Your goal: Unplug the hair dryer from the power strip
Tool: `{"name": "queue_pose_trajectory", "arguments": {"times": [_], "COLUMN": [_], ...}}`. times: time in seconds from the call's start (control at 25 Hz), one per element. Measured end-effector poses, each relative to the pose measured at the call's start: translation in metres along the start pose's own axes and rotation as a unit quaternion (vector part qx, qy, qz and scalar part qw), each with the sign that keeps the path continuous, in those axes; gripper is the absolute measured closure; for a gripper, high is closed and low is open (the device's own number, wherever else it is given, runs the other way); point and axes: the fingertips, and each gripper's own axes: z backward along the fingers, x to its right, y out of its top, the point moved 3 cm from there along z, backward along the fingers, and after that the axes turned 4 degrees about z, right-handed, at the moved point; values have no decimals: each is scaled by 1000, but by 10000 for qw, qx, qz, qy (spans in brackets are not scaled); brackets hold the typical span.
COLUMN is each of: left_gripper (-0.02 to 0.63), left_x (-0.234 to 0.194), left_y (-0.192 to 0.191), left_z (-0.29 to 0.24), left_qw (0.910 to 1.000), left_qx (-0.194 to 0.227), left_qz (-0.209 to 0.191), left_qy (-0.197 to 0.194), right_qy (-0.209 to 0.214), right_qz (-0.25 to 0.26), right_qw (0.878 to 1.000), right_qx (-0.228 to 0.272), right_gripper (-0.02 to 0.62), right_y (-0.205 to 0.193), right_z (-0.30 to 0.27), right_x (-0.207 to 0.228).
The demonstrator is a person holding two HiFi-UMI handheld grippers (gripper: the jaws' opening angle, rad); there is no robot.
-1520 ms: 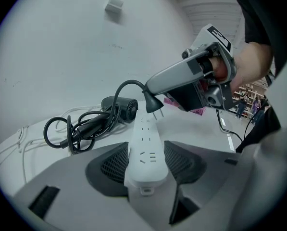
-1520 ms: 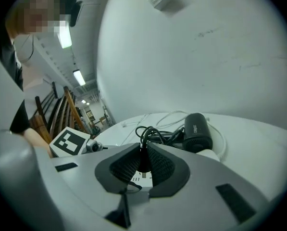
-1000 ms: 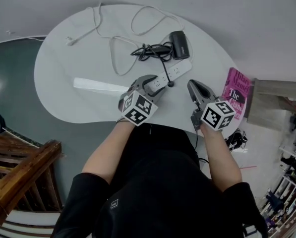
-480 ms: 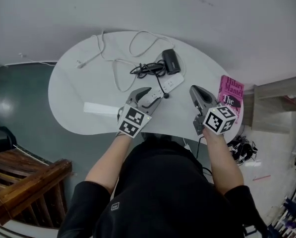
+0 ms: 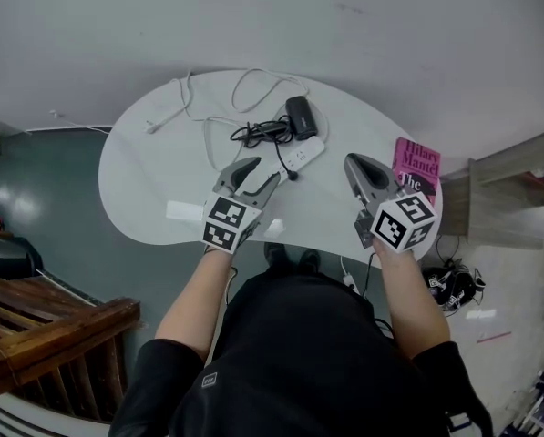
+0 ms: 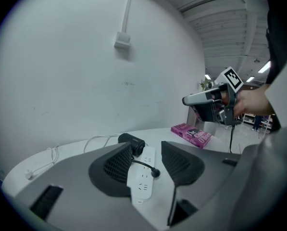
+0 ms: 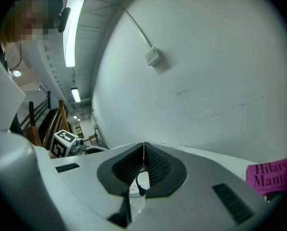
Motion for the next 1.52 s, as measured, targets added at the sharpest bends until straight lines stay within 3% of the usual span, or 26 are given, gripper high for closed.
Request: {"name": "queue_pose_trajectory", "arguments": {"times": [0.32, 0.64, 0.92, 1.28, 1.52], "left_gripper": [417, 451, 465, 497, 526], "left_x": [12, 12, 2, -8, -17], "left_y": [44, 87, 118, 142, 144], "left_z": [19, 48, 71, 107, 117], "left_qw": [9991, 9963, 9939, 9890, 9864], "left_qx": [264, 507, 893, 1420, 1566], "left_qz": [-9, 318, 306, 27, -34], "left_qy": [325, 621, 577, 422, 502], "right_qy": [-45, 102, 180, -252, -402], "right_qz": [162, 499, 790, 1252, 1357], "right_qw": [9994, 9966, 9932, 9811, 9787], "right_qx": [311, 641, 842, 1454, 1490], "right_gripper": [561, 561, 561, 561, 561], "right_y": [33, 80, 106, 145, 137], "right_z": [35, 54, 53, 57, 60], "right_x": [17, 15, -11, -48, -58]}}
